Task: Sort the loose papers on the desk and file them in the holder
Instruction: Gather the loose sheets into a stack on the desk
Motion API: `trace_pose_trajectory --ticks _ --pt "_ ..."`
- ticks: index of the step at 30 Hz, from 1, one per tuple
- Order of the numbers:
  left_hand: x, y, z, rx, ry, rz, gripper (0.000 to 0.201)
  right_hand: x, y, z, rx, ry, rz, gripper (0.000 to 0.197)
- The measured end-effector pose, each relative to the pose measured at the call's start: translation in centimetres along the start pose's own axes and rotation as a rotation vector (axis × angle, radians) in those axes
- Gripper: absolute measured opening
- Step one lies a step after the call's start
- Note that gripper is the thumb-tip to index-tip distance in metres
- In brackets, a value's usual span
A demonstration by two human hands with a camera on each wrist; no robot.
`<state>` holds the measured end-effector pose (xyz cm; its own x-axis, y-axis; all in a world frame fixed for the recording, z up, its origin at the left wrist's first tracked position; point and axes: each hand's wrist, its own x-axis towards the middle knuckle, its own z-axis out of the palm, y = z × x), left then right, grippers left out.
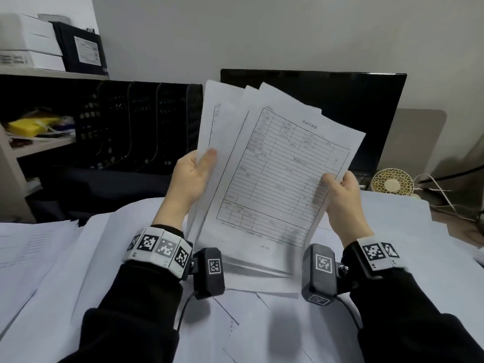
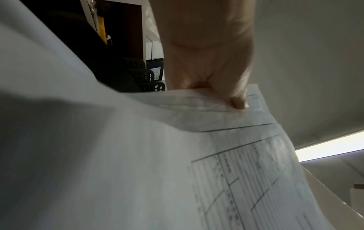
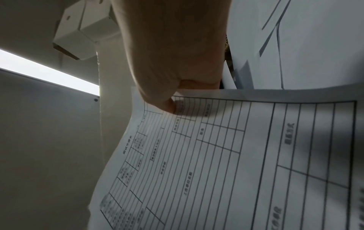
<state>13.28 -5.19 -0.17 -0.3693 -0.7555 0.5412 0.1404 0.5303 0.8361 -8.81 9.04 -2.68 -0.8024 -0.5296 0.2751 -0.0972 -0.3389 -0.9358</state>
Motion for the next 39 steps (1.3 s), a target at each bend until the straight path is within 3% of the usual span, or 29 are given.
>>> trace_pose_trajectory --ticks 3,5,9,13,15,19,24,27,31,34,36,39 --pt "0.4 -0.3 0.1 0.020 0.052 -0.017 0.041 0.1 -0.1 -0.1 0.006 -0.008 -0.031 0.034" --pt "0.6 -0.4 -0.2 0.008 0.035 -0.046 0.044 0.1 -0.1 -0.2 0.000 -0.003 -0.059 0.030" --pt "0.4 0.0 -0.2 0.011 0.004 -0.044 0.024 0.2 0.0 -0.7 0.028 0.016 -0.047 0.023" --pt "0.1 0.2 -0.2 0.012 -0.056 -0.053 0.033 0.3 0.1 -0.8 0.024 -0.043 -0.048 0.026" --pt "-0.1 0.3 -0.3 0.006 -0.060 -0.061 0.027 0.5 0.3 -0.8 0.025 -0.058 -0.049 0.027" --pt "0.0 0.0 -0.4 0.062 -0.017 -0.034 0.025 0.4 0.5 -0.9 0.011 -0.079 0.002 0.021" --pt "0.0 0.0 -0.2 0.032 -0.023 -0.058 0.026 0.4 1.2 -0.7 -0.009 -0.183 0.127 0.029" --pt "-0.1 0.3 0.3 -0.027 -0.106 -0.107 0.036 0.3 1.4 0.1 -0.008 -0.230 0.170 0.032" --pt "-0.7 0.5 0.6 -0.072 -0.190 -0.031 0.075 0.5 1.5 0.6 -0.049 -0.198 0.199 0.040" --pt "-1.0 0.8 0.7 -0.061 -0.248 0.036 0.068 1.1 2.0 0.6 -0.076 -0.170 0.202 0.059" --pt "-1.0 0.7 0.7 -0.044 -0.272 0.050 0.075 0.8 1.8 0.8 -0.081 -0.178 0.215 0.055" --pt "-0.9 0.5 0.6 -0.031 -0.322 0.003 0.088 0.0 1.3 0.9 -0.049 -0.181 0.241 0.033"
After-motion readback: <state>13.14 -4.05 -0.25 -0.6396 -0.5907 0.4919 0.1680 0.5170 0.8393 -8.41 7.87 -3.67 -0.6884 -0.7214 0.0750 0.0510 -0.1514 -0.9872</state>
